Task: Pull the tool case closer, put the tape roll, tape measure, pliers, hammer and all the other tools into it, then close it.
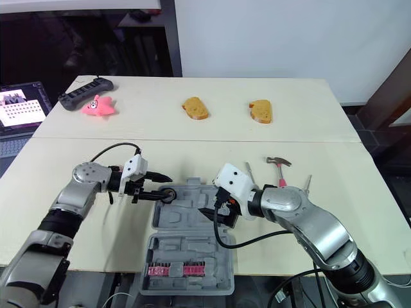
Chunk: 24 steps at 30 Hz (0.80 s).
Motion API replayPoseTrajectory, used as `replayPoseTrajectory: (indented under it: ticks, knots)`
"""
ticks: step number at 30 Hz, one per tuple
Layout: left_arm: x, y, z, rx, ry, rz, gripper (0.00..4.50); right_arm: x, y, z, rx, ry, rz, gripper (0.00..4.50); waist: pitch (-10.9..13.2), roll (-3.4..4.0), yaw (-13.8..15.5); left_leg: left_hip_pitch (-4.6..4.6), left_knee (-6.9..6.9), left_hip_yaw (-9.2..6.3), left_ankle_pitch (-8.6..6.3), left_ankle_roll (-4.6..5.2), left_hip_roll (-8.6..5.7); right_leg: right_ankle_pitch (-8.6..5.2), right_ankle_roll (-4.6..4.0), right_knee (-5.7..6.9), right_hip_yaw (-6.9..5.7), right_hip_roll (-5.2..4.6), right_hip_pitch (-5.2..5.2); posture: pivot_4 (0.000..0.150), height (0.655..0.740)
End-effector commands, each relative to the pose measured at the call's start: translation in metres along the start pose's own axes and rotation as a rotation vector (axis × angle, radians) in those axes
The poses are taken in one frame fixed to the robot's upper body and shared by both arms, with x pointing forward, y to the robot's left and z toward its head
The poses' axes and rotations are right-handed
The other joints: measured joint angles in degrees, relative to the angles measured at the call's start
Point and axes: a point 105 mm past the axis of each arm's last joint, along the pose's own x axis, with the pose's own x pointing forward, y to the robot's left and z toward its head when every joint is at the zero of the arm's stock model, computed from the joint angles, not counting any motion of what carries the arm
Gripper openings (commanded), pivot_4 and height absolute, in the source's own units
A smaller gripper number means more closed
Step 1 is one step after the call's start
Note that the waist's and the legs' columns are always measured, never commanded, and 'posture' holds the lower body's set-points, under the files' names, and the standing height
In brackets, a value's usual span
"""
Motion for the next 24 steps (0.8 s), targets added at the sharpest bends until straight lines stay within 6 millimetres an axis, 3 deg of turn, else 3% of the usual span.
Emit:
replayPoseTrajectory:
  ticks: [1, 4, 7, 15, 24]
  knots:
    - [-0.007, 0.003, 0.011, 0.037, -0.024, 0.050, 2.49, -0.003, 0.001, 0.008, -0.024, -0.034, -0.011, 4.50, 0.00, 0.00, 0.01, 0.00, 0.00, 0.00, 0.00, 0.00, 0.00, 0.00, 0.00, 0.00, 0.00, 0.00, 0.00, 0.150, 0.7400]
    - [-0.010, -0.001, 0.011, 0.026, -0.024, 0.032, 2.49, -0.004, 0.000, 0.008, -0.024, -0.033, -0.012, 4.50, 0.00, 0.00, 0.00, 0.01, 0.00, 0.00, 0.00, 0.00, 0.00, 0.00, 0.00, 0.00, 0.00, 0.00, 0.00, 0.150, 0.7400]
    - [-0.011, 0.001, 0.009, 0.028, 0.001, 0.050, 1.66, -0.004, 0.000, 0.008, -0.025, -0.034, -0.009, 4.50, 0.00, 0.00, 0.00, 0.02, -0.01, 0.00, 0.00, 0.00, 0.00, 0.00, 0.00, 0.00, 0.00, 0.01, 0.00, 0.150, 0.7400]
    - [-0.014, 0.000, 0.003, 0.026, 0.028, 0.052, 1.66, -0.002, 0.000, 0.008, -0.026, -0.033, -0.004, 4.50, 0.00, 0.00, 0.00, 0.01, -0.01, 0.00, 0.00, 0.00, 0.00, 0.00, 0.00, 0.00, 0.00, 0.01, 0.00, 0.150, 0.7400]
    - [-0.008, -0.006, -0.018, 0.036, 0.077, 0.039, 1.66, -0.001, 0.001, 0.007, -0.028, -0.030, -0.006, 4.50, 0.00, 0.00, 0.02, 0.01, -0.01, 0.00, 0.00, 0.00, 0.00, 0.00, 0.00, -0.01, 0.00, 0.01, 0.00, 0.150, 0.7400]
